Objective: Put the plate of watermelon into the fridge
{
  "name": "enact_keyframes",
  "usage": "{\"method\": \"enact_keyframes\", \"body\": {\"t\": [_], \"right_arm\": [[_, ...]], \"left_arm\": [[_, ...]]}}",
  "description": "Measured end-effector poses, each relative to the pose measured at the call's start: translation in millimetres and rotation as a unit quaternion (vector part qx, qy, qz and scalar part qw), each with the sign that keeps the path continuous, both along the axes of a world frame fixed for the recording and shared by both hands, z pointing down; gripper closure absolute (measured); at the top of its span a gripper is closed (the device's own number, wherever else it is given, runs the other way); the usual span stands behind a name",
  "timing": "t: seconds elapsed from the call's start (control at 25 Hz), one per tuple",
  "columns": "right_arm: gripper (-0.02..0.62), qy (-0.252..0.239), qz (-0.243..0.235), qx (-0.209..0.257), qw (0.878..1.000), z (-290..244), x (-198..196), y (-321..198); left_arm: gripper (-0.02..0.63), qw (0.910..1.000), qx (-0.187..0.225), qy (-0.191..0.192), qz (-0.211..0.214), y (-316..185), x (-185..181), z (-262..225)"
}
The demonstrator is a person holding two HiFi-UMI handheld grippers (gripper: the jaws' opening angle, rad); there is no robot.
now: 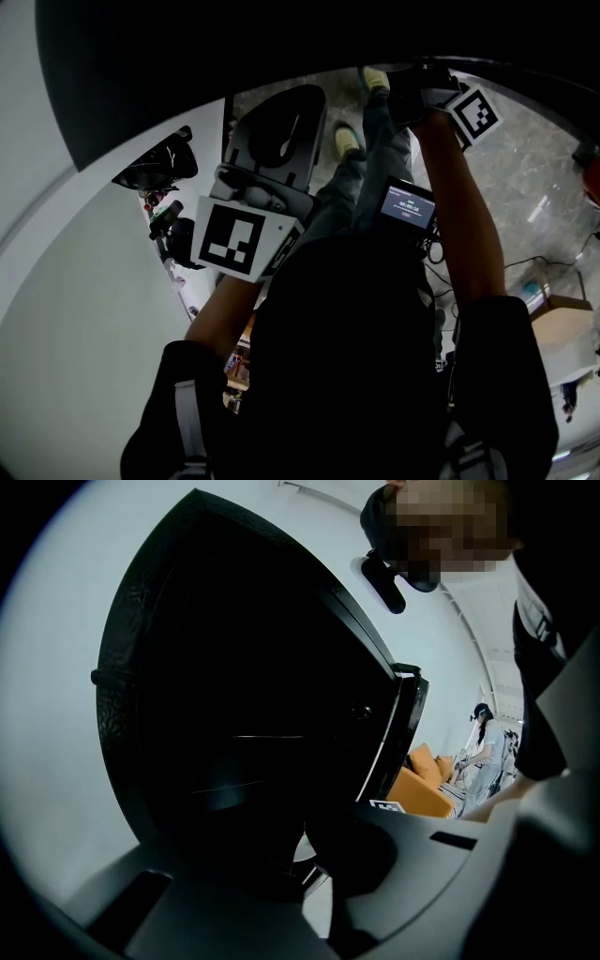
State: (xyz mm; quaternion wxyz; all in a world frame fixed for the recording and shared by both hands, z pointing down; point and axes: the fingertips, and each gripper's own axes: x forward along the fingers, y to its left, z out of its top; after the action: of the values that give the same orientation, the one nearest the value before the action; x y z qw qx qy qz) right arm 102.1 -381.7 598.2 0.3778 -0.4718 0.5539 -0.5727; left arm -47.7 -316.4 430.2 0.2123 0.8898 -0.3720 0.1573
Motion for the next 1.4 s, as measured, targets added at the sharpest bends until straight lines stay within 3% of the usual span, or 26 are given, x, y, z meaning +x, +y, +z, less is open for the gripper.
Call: {"method": "enact_keyframes", "body": {"t": [0.24,0.6,0.88,1.08,1.4], "right_arm": [[0.548,-0.001,0.007,-0.023,1.000,12.2,-2.1,2.3],[0.550,0.033,-0.005,-0.056,0.998,15.9,-4.7,4.4],[0.551,0.055,-0.021,-0.084,0.995,16.7,-9.6,9.0],[0.463,0.061,-0.048,-0.090,0.993,10.2,-18.8,12.9],[0.354,0.052,-0.025,-0.101,0.993,-4.9,-17.6,12.1]], "left_arm": [[0.594,1.0000,0.006,0.003,-0.001,0.1,1.7,-2.3],[0.594,0.9998,0.018,0.007,-0.003,1.4,1.0,-8.4],[0.594,1.0000,0.005,0.005,-0.001,4.7,-1.1,-6.9],[0.594,1.0000,0.005,0.002,0.001,6.9,-5.6,-8.1],[0.594,0.9999,0.008,0.010,-0.002,3.6,-6.2,-14.7]]}}
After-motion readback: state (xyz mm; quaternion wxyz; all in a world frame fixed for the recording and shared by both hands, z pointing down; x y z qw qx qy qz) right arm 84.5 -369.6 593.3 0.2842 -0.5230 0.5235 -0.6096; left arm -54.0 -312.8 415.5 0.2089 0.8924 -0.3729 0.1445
